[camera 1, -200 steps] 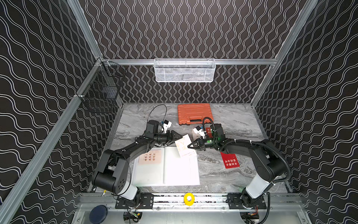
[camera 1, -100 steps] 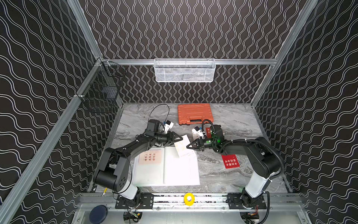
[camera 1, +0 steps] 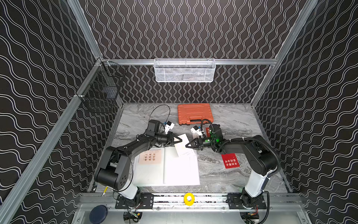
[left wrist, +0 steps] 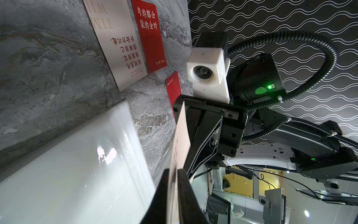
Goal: Place the photos into the photo albums
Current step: Pick up the photo at the center of the board.
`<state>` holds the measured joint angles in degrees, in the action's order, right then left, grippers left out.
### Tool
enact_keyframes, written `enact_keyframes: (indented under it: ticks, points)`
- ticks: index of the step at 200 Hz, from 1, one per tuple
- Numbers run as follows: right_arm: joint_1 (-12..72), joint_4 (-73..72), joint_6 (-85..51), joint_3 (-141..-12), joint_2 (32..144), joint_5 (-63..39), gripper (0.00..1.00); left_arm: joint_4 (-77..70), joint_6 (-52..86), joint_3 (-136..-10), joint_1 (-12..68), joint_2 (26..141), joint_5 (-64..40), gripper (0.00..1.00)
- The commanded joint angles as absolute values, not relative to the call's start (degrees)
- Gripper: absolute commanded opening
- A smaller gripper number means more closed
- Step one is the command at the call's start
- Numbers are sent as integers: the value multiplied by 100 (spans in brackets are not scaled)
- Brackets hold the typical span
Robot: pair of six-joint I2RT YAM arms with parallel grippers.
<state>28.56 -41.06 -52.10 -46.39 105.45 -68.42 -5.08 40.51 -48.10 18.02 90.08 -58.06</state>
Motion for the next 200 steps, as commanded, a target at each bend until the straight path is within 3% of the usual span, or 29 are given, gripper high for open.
enact_keyframes:
  ticks: [1,11,39,72,123,155,200]
  points:
    - [2861,-4281,-5262,-4694,10551,-6897,0,-606,4042,-4861,1792,8995,-5891,8]
    - [2865,-4276,-5264,-4698,10548,-6896,3,-645,4075,-4852,1793,8975,-5852,5]
    - [2865,-4415,-5381,-4663,10541,-6926,32,-868,4316,-4784,1737,8941,-5751,1]
    - [2848,-4487,-5460,-4631,10525,-6918,48,-1433,4815,-4564,1552,8818,-5690,0]
    - [2706,-3180,-4786,-4739,10237,-6351,58,-1677,5216,-4248,1066,8569,-5533,0]
    - [2617,-1856,-4258,-4964,9953,-5563,60,-2107,5613,-3896,706,8324,-5389,0]
    - [2662,-2065,-4896,-4638,9372,-4755,61,-2955,6279,-3358,413,8046,-4970,0]
